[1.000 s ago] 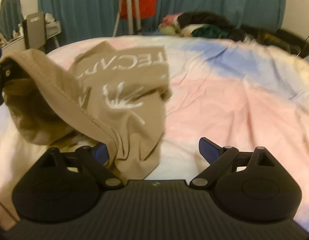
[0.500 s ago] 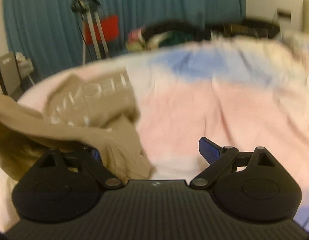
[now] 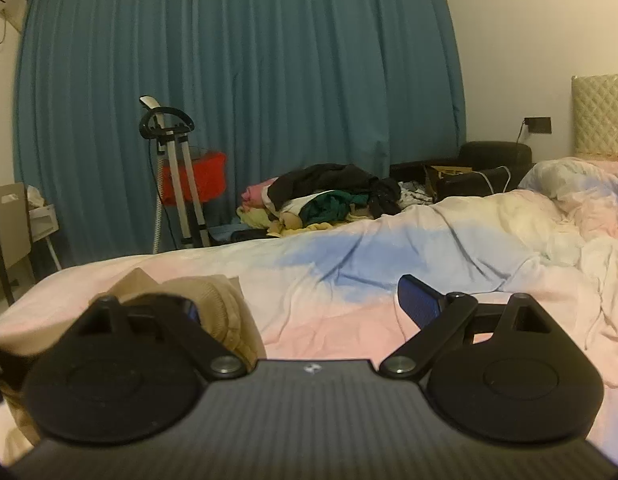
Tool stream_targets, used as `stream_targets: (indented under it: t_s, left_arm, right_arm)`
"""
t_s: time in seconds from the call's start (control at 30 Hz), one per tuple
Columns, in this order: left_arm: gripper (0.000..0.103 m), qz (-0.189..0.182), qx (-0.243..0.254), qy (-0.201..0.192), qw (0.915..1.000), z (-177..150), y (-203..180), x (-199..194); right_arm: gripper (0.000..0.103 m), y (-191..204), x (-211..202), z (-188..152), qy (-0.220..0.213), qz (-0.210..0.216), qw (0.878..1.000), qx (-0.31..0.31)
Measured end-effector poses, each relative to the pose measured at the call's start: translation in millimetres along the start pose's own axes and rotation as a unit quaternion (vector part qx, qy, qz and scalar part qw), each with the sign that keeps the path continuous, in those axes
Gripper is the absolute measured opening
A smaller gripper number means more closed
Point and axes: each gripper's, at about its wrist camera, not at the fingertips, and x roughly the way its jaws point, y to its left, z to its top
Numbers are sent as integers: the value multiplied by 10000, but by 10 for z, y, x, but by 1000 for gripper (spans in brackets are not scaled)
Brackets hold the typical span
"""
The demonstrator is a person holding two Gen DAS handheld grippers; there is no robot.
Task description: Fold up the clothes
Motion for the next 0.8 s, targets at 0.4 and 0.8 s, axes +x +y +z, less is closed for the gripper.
stream_targets:
  t_s: [0.4, 0.8]
  left_arm:
    - [90, -150, -573, 934, 9939, -122, 214, 92]
    - [99, -878, -1351, 1284, 9786, -193, 343, -248]
  right_arm:
    - [93, 64, 3, 33, 165, 443, 9989, -19]
    - [93, -60, 213, 64, 958, 1223, 9863, 553]
